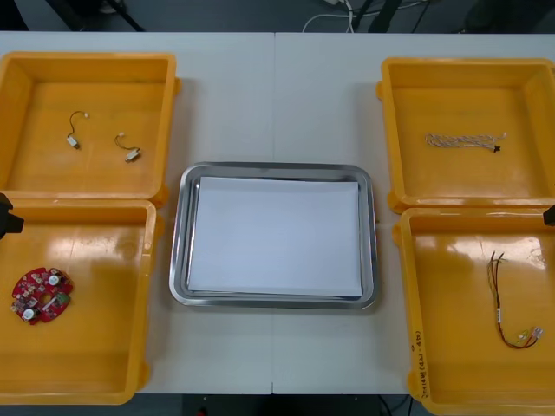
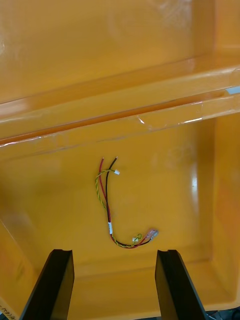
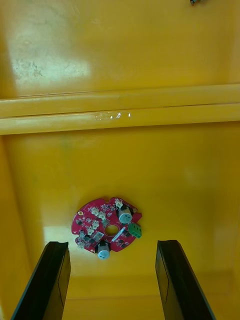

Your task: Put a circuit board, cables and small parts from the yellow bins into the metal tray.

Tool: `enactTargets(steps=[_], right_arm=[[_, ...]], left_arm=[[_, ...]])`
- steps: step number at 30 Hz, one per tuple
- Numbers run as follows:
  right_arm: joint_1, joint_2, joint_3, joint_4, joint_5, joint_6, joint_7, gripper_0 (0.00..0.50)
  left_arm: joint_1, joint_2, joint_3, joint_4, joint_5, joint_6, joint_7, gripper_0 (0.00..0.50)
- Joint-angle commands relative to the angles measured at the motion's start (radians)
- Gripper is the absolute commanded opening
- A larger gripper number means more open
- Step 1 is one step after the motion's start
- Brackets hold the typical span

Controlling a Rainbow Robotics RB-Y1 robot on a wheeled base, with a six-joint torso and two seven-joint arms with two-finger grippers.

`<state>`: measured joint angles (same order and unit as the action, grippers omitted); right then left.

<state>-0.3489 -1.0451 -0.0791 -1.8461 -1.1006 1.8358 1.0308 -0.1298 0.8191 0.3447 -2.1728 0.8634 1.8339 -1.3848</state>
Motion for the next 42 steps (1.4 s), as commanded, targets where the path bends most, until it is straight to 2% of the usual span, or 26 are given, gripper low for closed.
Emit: enactTargets(steps=[1, 42], right_arm=[[0.008, -0.049, -0.022, -0.005, -0.002, 0.007, -0.028, 0.473], [0.008, -0.049, -0.022, -0.005, -0.002, 0.007, -0.028, 0.470]], left_arm=[[0.004, -0.008, 0.027, -0.025, 0.005, -0.010, -0.069, 0.500], [0.004, -0.008, 0.027, -0.025, 0.005, -0.010, -0.069, 0.500]])
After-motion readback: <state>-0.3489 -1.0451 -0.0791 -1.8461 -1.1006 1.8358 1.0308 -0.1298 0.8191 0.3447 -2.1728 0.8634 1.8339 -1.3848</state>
